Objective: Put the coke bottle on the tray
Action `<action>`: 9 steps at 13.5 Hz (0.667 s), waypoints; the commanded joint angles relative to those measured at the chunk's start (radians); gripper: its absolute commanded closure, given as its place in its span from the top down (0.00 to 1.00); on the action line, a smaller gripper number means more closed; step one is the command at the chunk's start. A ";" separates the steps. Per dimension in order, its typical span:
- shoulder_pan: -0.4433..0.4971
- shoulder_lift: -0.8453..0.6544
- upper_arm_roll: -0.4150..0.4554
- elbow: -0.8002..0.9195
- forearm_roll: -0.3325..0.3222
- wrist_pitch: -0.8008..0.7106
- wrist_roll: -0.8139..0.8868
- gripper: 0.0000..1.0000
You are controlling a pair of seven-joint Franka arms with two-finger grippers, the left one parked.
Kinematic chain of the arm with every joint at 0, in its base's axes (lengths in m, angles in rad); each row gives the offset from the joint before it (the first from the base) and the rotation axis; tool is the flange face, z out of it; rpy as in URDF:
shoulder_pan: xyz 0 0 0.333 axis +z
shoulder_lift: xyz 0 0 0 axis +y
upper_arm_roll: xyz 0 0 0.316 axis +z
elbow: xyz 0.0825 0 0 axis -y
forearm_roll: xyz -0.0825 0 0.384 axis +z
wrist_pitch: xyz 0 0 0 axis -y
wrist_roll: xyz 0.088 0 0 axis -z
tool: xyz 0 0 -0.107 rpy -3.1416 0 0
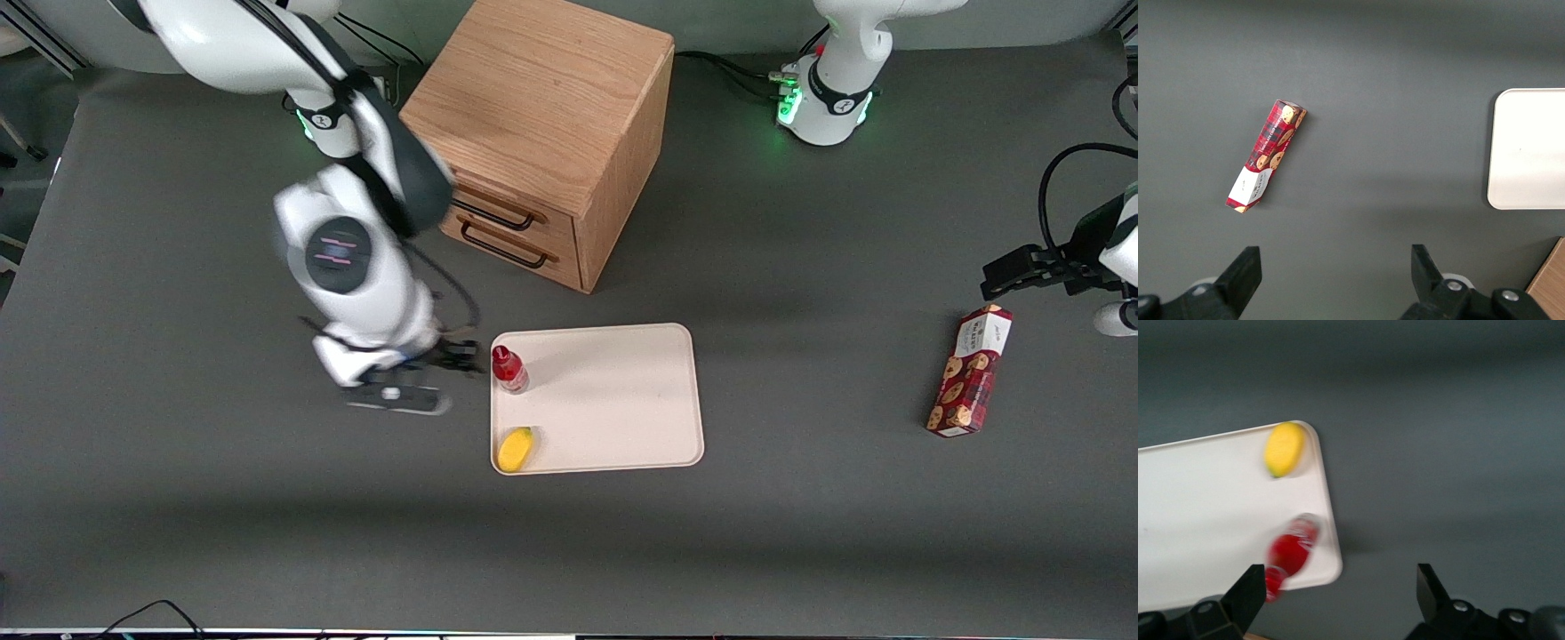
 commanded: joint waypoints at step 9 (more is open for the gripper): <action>-0.119 -0.473 -0.378 -0.342 0.059 -0.109 -0.673 1.00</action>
